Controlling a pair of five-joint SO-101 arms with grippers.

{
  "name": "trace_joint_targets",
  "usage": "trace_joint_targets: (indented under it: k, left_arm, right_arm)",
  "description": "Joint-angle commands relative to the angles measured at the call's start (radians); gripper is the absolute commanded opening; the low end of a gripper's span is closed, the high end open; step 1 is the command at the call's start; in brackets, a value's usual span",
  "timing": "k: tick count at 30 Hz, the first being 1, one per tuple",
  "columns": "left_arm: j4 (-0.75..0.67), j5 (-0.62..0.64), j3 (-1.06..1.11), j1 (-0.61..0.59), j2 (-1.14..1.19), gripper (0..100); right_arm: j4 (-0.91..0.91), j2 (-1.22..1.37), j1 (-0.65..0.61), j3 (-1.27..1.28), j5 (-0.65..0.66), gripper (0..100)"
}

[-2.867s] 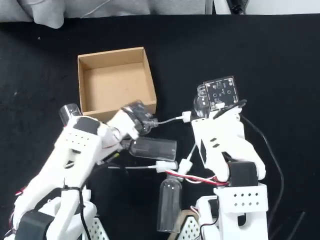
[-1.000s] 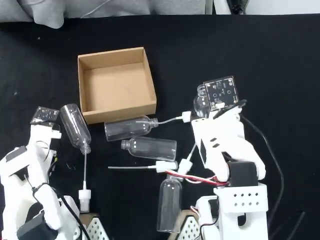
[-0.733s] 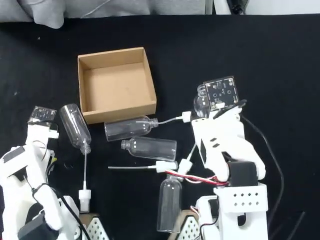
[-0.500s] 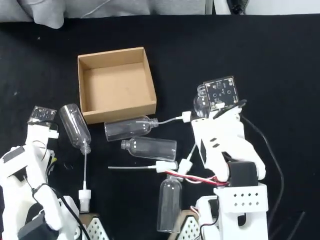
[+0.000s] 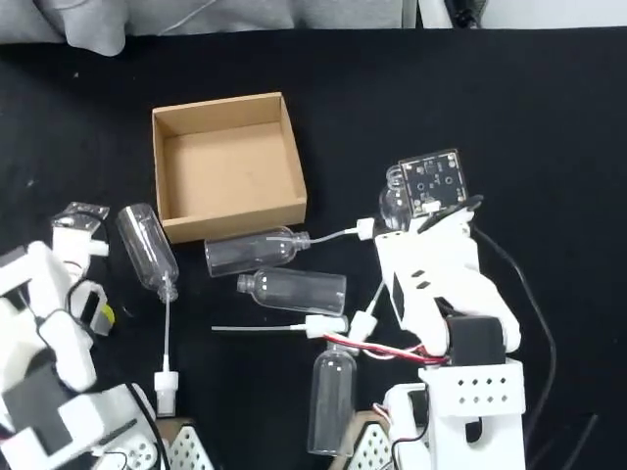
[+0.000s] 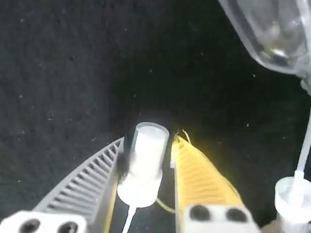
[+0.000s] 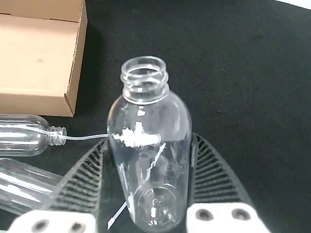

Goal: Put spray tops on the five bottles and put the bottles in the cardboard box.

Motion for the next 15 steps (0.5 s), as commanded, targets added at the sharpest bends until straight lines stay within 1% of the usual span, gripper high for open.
trace_joint_targets:
  k: [1, 6, 8, 11, 15]
  left_arm:
    - [0.017, -0.012, -0.097, -0.007, 0.123, 11]
    - [0.018, -0.012, -0.159, -0.01, 0.224, 10]
    - [0.025, -0.012, -0.173, -0.01, 0.235, 8]
    - [0.094, -0.012, -0.205, -0.004, 0.226, 3]
    - [0.192, -0.012, -0.265, -0.004, 0.213, 3]
  right_arm:
    - [-0.023, -0.018, 0.025, -0.004, -0.006, 9.2]
    - [-0.023, -0.018, 0.025, -0.004, -0.005, 9.2]
    - [-0.023, -0.018, 0.025, -0.004, -0.005, 9.2]
    - [-0.023, -0.018, 0.025, -0.004, -0.005, 9.2]
    - [-0.023, -0.018, 0.026, -0.004, -0.005, 9.2]
